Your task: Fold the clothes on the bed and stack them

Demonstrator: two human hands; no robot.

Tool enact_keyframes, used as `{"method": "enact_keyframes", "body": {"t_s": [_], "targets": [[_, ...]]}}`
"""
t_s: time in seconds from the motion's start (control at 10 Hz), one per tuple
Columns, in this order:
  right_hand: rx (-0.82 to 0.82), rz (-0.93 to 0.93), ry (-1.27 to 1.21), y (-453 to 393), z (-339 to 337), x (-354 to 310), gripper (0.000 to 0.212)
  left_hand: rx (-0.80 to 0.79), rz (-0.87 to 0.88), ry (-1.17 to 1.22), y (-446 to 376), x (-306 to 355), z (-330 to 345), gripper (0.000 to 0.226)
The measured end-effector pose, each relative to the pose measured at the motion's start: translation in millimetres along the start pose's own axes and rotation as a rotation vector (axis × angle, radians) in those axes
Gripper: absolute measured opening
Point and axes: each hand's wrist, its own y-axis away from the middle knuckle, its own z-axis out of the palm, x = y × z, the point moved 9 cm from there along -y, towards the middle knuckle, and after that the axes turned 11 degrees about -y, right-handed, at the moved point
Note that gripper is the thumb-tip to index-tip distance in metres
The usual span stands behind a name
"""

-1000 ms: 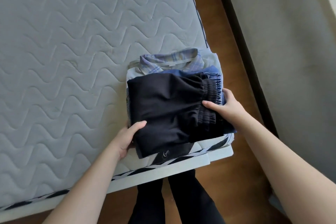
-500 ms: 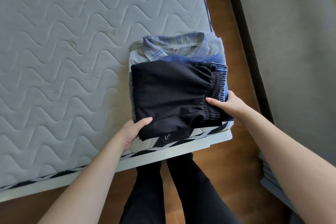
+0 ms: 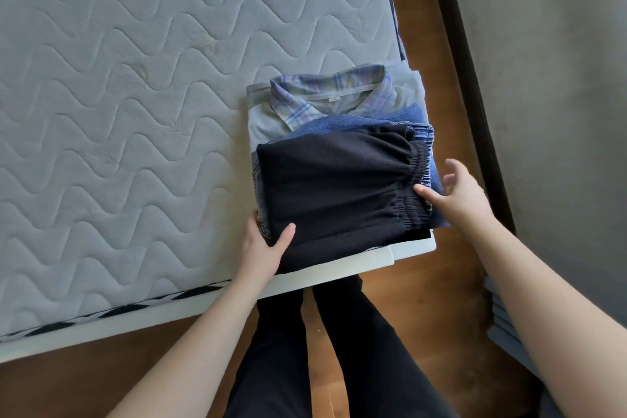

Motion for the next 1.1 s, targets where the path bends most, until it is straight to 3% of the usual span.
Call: {"method": "enact_keyframes", "body": {"t_s": [0.1,0.2,0.3,0.4,0.6,0.7,0.9,1.0,1.1], "targets": [[0.348,-0.336,-0.022,32,-24,-50,0.066,0.588,0.469,-0.256,34,52,-47,0.067],[0.414,-0.786,0.034,87,5,-111,0.055,0.698,0.939,-0.441,62,103,-30,0.052],[0.283,-0.934,0.242,98,60,-134,0.056,0.612,1.018,-0.741,47,133,2,0.054],[0.191,-0.796,0.455,63,83,-116,0.064,0.513,0.892,-0.971,6,133,13,0.062],[0.06,-0.737,0.585,18,99,-103,0.068,0.337,0.738,-1.194,-43,115,33,0.074],[0.003,-0.721,0.643,9,103,-99,0.069,0.228,0.681,-1.229,-51,117,40,0.075],[-0.149,-0.618,0.765,-13,115,-104,0.073,-0.159,0.559,-1.204,-64,140,36,0.084],[-0.225,-0.556,0.775,-10,115,-116,0.076,-0.268,0.55,-1.159,-45,158,20,0.075],[-0.311,-0.518,0.822,13,98,-133,0.078,-0.149,0.627,-1.124,-5,174,-13,0.07]]}}
